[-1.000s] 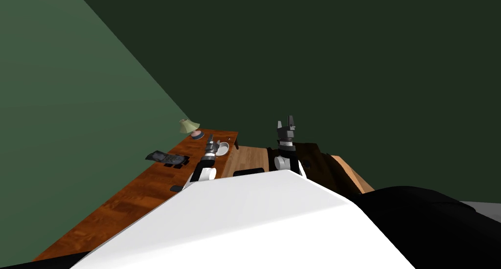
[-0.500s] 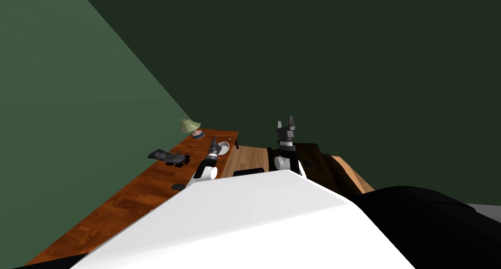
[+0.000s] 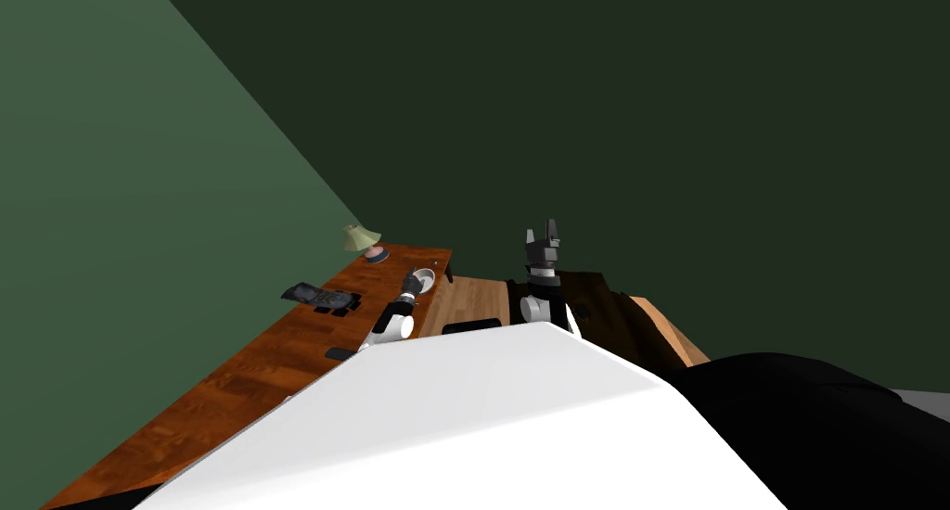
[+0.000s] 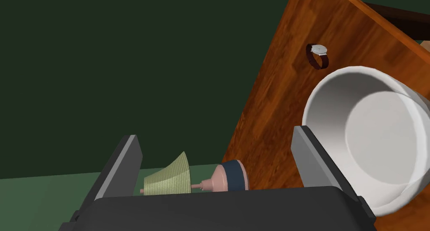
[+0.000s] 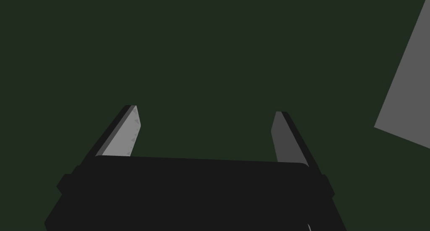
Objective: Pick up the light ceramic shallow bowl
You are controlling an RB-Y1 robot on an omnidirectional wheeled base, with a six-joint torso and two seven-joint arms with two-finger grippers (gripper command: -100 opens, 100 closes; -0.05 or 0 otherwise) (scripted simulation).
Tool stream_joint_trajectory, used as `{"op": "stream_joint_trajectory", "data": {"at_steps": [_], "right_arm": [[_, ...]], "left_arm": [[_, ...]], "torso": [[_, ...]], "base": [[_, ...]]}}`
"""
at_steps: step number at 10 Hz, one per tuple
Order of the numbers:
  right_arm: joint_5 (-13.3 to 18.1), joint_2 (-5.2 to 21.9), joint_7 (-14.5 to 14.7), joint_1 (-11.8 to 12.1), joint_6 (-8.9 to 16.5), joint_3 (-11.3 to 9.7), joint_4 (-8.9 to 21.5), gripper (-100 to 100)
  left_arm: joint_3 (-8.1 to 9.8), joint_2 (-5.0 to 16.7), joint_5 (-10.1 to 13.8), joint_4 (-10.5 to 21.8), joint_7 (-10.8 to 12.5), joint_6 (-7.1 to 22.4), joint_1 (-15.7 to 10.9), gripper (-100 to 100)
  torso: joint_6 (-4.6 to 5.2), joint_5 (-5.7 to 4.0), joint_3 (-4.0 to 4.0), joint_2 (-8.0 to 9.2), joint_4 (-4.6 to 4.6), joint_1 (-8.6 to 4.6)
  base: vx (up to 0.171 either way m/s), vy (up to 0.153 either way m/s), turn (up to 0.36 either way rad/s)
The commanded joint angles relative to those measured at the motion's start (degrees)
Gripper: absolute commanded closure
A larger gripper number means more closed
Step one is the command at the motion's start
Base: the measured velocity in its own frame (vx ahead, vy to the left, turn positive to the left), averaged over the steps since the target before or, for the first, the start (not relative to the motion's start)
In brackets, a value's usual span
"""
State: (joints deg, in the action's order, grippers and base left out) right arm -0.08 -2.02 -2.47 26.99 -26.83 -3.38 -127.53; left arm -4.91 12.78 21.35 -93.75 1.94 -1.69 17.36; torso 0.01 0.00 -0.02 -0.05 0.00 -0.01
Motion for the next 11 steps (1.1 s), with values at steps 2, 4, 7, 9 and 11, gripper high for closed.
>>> {"op": "stream_joint_trajectory", "data": {"at_steps": [2, 4, 7, 9, 11], "right_arm": [[0.0, 0.0, 0.0, 0.0, 0.0, 0.0, 0.0, 0], [0.0, 0.0, 0.0, 0.0, 0.0, 0.0, 0.0, 0], [0.0, 0.0, 0.0, 0.0, 0.0, 0.0, 0.0, 0], [0.0, 0.0, 0.0, 0.0, 0.0, 0.0, 0.0, 0], [0.0, 0.0, 0.0, 0.0, 0.0, 0.0, 0.0, 0]], "left_arm": [[0.18, 0.5, 1.8, 3.5, -1.3, 3.6, -1.3, -100], [0.38, 1.0, 3.1, 5.9, -2.1, 5.9, -2.4, -100], [0.96, 2.2, 5.5, 10.8, -4.1, 10.2, -4.6, -100], [1.32, 2.9, 6.6, 13.2, -5.2, 12.9, -5.7, -100], [1.72, 3.7, 7.7, 15.5, -6.3, 15.3, -6.8, -100]], "torso": [[0.0, 0.0, -0.01, -0.02, -0.01, 0.0], [0.0, 0.0, -0.02, -0.04, -0.01, 0.0], [-0.01, -0.01, -0.01, -0.02, 0.0, 0.0], [-0.01, 0.0, -0.05, -0.1, -0.02, 0.01], [0.0, 0.0, -0.06, -0.1, -0.02, 0.01]], "base": [[0.013, -0.004, -0.001], [0.015, -0.003, -0.004], [0.017, -0.002, -0.009], [0.035, -0.002, -0.018], [0.029, -0.002, -0.015]]}}
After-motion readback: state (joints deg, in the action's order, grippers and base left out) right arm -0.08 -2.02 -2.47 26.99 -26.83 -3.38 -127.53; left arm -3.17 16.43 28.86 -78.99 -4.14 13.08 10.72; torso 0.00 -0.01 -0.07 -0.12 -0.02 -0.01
